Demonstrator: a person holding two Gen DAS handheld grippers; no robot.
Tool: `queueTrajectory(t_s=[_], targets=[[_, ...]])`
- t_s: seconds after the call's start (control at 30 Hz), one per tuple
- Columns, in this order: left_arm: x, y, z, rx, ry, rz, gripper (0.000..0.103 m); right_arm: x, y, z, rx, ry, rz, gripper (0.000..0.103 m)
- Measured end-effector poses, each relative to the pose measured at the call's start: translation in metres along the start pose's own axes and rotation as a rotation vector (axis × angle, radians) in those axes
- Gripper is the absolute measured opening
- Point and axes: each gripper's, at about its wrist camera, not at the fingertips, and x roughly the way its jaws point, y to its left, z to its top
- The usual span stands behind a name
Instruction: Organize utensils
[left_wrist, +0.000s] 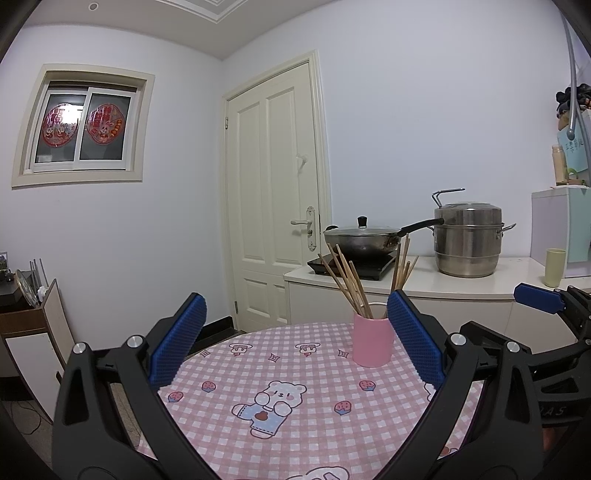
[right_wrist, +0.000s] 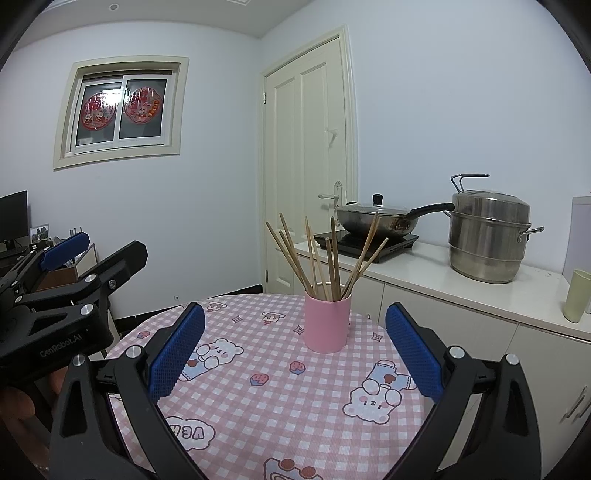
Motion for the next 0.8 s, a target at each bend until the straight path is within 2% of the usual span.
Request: queueTrajectory(t_s=[0.8], targets=[[0.0009, -0.0029, -0.0004, 0.001, 0.006, 0.004, 0.096, 0.0026, -0.0039, 0.0, 0.001, 0.005, 0.002, 0.095]])
